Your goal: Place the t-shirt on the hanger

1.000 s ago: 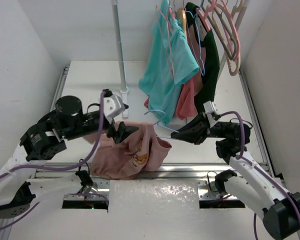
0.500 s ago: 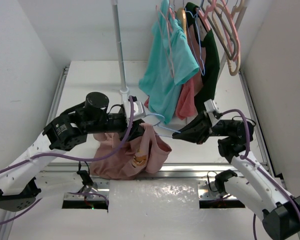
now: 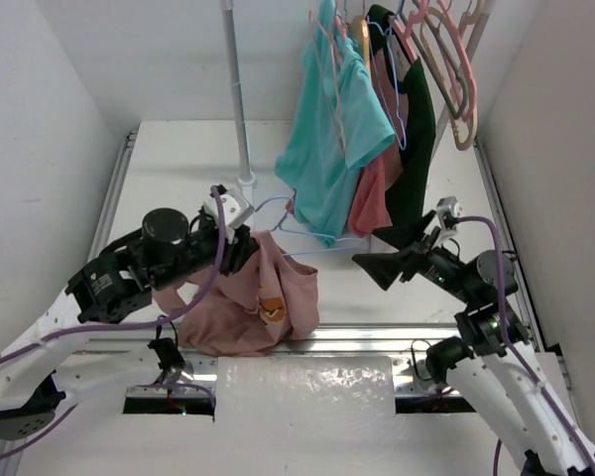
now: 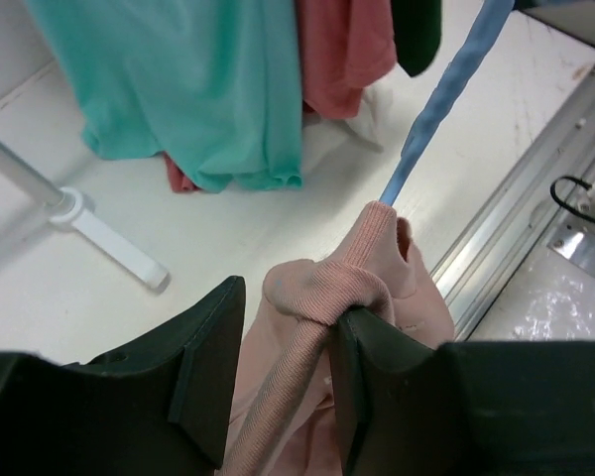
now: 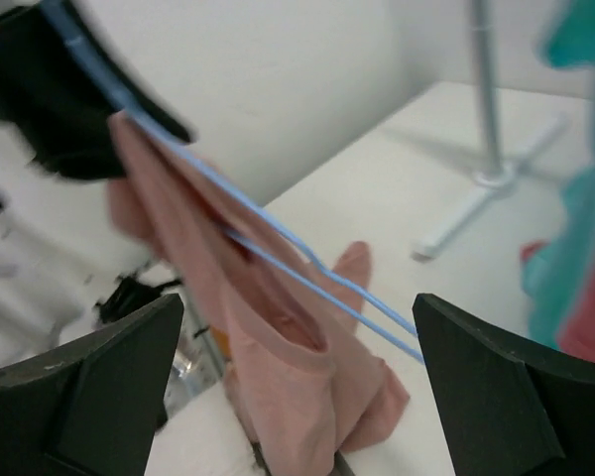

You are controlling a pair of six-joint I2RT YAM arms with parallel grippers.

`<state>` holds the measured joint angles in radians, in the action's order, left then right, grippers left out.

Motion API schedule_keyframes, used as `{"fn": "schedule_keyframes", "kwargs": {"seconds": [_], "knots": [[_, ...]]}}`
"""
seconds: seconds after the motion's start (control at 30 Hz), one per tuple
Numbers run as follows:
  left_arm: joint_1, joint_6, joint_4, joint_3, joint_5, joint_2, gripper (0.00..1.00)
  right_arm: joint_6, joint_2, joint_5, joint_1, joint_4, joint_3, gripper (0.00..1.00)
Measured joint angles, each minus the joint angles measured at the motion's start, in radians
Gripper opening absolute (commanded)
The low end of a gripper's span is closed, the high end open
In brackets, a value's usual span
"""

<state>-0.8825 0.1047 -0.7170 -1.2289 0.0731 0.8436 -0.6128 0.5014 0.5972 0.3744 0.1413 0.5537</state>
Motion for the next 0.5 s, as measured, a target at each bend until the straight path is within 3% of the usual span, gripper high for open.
{"fn": "schedule_keyframes", "kwargs": {"seconds": [0.17,0.37,0.5], "knots": [[0.000,-0.055,0.015,0.021,0.050,-0.060,0.00,-0.101,-0.053,-0.186,0.000,-0.106,-0.055,0.87],[0.000,-0.089,0.088,0.089,0.010,-0.130,0.00,-0.286,0.049,-0.193,0.002,-0.059,-0.168,0.73],[0.000,-0.121,0.119,0.127,-0.011,-0.156,0.00,-0.409,0.154,-0.168,0.051,0.082,-0.224,0.72]]}}
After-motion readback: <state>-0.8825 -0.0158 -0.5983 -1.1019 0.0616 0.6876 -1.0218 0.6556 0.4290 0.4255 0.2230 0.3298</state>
